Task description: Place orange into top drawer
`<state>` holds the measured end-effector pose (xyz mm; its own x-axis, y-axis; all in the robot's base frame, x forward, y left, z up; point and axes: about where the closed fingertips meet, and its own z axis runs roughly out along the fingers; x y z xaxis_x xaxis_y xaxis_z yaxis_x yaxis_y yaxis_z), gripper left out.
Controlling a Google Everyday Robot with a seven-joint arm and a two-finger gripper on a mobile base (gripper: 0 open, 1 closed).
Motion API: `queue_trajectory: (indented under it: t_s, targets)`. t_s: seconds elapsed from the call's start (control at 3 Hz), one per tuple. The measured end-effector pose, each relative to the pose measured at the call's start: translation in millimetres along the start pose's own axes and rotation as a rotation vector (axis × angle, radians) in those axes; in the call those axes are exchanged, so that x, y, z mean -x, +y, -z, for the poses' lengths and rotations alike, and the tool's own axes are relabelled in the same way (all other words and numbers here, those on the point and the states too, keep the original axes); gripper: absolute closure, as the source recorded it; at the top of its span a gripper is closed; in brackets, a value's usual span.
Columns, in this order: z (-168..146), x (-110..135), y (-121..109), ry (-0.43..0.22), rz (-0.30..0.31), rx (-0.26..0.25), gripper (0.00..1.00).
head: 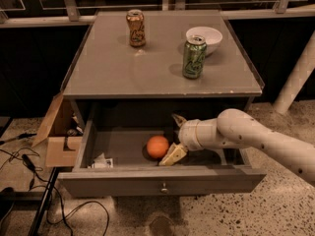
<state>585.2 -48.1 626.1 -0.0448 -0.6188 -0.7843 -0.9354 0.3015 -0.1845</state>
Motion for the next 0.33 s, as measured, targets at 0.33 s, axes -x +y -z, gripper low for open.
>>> queue_trajectory:
  t_s: [0.33]
  targets:
    - [0.0, 0.0, 0.0, 0.000, 0.000, 0.000, 0.00]
